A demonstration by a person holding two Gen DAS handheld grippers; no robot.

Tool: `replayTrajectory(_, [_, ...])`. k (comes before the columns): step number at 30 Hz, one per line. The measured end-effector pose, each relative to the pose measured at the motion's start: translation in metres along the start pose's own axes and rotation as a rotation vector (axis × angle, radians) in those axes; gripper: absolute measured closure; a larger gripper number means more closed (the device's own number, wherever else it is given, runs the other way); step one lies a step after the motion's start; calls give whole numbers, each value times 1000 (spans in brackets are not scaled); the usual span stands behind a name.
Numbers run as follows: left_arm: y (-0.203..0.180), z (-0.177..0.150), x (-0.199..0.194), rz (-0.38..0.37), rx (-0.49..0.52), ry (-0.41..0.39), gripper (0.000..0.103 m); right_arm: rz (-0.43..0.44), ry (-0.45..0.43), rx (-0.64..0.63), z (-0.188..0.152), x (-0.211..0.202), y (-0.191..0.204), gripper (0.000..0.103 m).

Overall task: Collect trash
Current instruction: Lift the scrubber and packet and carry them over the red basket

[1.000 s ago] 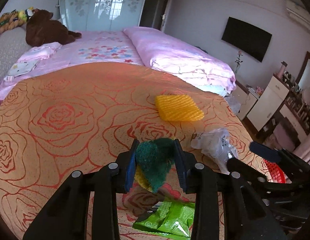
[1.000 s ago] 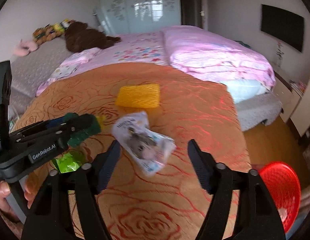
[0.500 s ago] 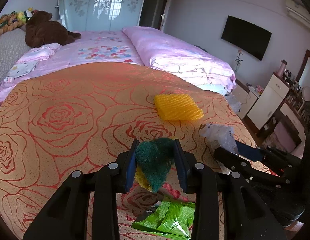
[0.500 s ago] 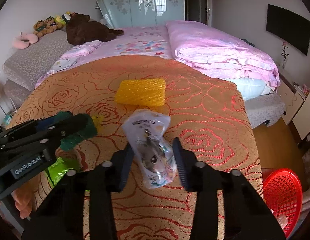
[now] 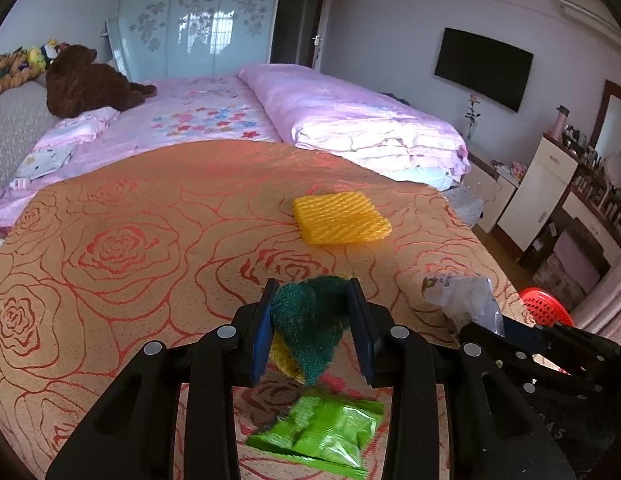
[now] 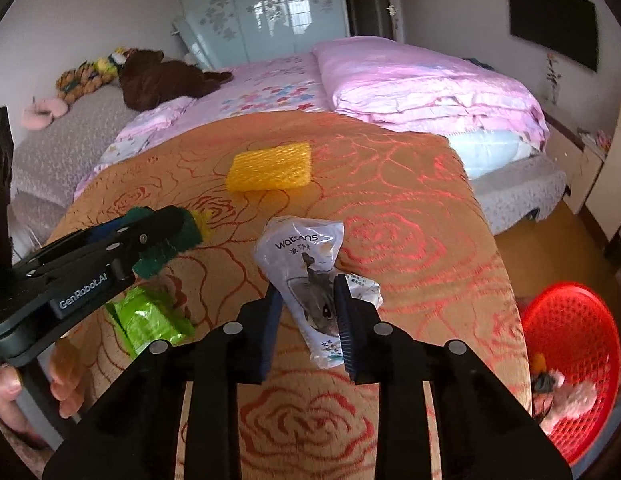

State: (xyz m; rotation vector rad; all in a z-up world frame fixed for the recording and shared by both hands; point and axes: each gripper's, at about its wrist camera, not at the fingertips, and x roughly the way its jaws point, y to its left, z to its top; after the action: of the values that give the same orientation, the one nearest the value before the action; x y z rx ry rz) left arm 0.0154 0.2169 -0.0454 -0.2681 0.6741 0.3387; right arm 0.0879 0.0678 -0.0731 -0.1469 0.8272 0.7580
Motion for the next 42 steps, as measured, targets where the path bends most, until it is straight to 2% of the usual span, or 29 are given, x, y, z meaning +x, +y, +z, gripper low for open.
replayTrajectory(15, [-33,-2,-30,-45,46,-31,70,-21,-80,87,-15,-43,-20,79])
replayTrajectory(21, [-39,0,-37,-123,18,-24,70,-22,-109,103,-16,-57,-26,79])
replayTrajectory(42, [-91,0,-41,-170,96,-36,70,-96,-186,139,-13,-101,-62,79])
